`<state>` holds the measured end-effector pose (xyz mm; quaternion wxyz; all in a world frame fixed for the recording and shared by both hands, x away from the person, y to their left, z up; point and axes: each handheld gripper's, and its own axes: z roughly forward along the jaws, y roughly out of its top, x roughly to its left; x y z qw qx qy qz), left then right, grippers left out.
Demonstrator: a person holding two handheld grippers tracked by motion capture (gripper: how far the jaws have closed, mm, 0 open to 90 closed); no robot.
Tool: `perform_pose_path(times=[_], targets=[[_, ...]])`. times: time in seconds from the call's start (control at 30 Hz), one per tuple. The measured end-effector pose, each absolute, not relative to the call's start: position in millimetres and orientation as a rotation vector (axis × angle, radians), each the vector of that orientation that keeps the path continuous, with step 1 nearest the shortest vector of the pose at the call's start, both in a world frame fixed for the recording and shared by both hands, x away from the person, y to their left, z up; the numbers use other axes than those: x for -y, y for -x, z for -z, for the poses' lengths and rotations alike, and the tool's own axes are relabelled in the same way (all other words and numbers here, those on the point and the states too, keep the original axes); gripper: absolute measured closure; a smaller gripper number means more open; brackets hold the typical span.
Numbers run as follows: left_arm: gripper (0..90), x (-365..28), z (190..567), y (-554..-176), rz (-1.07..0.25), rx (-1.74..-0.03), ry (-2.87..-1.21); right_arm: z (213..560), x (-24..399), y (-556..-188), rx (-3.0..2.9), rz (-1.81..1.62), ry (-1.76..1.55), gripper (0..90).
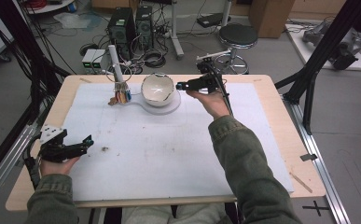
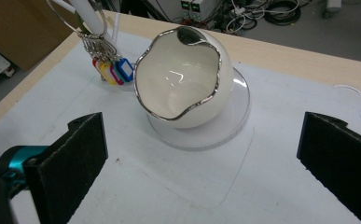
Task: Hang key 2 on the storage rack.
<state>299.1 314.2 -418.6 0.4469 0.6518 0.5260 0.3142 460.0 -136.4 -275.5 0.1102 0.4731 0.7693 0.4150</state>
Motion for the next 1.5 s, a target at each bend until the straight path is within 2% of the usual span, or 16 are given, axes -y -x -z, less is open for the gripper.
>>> perform_pose_path(times=[1.5], targets=[[2.1,-313.4,418.6,-298.3,-0.777,-1.304,-1.622,347.7,231.9,-398.6,-2.066,-1.109,-1.509,0.6]])
